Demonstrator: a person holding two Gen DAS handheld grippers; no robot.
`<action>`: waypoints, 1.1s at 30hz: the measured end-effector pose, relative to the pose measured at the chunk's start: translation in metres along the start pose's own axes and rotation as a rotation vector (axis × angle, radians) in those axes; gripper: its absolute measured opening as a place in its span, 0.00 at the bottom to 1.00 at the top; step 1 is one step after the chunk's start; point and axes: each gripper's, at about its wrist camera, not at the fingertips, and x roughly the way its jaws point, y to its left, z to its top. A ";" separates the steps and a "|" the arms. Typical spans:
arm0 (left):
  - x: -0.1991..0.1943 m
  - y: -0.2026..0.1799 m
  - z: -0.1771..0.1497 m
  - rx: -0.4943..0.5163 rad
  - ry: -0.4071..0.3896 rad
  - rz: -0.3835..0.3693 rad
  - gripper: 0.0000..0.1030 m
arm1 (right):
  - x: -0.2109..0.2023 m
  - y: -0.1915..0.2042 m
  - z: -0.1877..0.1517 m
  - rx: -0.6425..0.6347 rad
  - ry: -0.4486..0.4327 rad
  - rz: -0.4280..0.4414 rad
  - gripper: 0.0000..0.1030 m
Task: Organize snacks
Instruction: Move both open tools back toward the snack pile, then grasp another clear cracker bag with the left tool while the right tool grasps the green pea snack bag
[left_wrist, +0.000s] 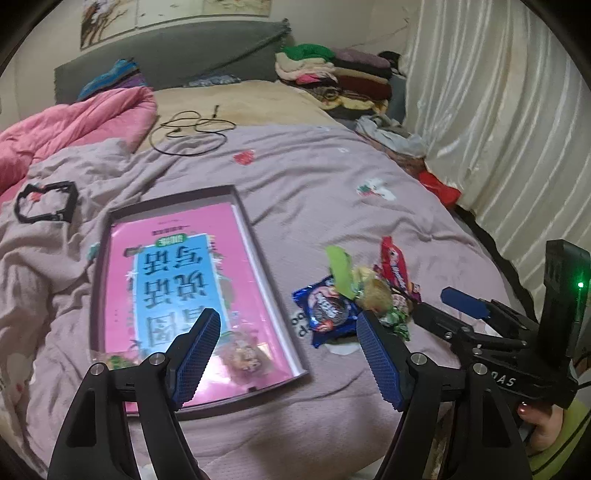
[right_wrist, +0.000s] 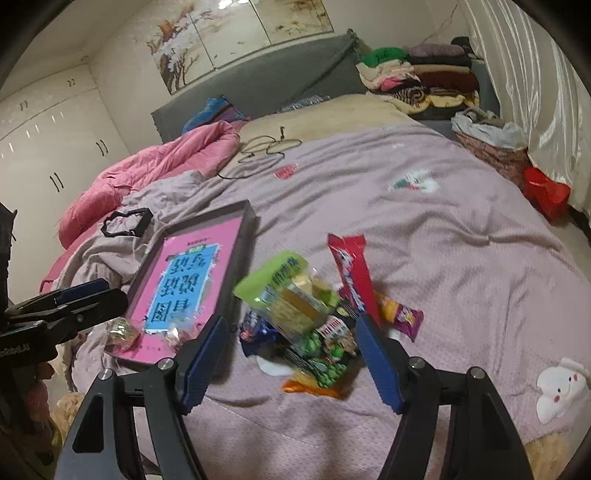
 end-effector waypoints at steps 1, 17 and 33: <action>0.002 -0.002 0.000 0.003 0.006 -0.003 0.75 | 0.001 -0.002 -0.001 0.006 0.006 -0.007 0.70; 0.041 -0.042 0.002 0.081 0.083 -0.038 0.75 | 0.025 -0.026 -0.021 0.091 0.100 -0.003 0.70; 0.080 -0.070 0.014 0.133 0.171 -0.152 0.59 | 0.048 -0.040 -0.027 0.180 0.139 0.054 0.70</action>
